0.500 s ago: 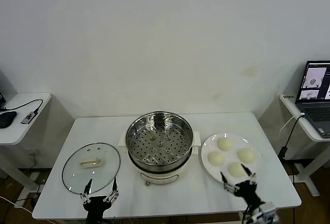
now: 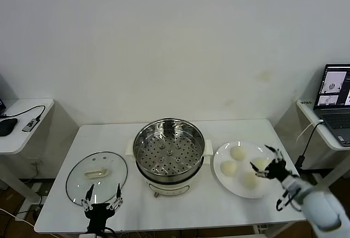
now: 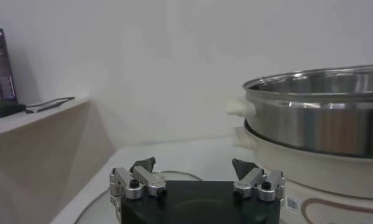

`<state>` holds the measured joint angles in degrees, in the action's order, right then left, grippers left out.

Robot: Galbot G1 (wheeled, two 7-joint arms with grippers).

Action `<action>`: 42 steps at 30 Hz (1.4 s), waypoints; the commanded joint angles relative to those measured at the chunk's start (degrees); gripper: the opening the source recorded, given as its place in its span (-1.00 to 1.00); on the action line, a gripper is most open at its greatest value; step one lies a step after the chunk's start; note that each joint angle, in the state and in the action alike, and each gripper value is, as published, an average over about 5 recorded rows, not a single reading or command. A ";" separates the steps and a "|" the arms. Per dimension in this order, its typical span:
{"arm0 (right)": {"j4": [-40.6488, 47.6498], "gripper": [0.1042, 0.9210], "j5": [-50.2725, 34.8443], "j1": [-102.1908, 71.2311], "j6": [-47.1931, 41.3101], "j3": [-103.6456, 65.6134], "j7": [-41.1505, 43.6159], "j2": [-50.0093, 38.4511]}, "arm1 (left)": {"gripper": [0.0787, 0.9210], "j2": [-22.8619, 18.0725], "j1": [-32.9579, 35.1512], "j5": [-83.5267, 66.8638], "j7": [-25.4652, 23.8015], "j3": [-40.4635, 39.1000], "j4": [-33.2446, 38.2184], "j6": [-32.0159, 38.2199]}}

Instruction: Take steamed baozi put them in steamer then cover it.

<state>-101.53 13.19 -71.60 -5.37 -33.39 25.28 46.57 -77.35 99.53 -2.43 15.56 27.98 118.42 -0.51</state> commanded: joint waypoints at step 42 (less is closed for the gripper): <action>49.00 0.76 8.74 67.02 1.31 66.94 37.00 6.70 | 0.77 1.98 -2.71 1.51 0.98 2.96 -0.62 -2.82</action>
<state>-56.72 21.78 -6.61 -3.00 30.48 61.71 50.22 -75.42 96.86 -0.96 16.57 30.85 117.74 -3.29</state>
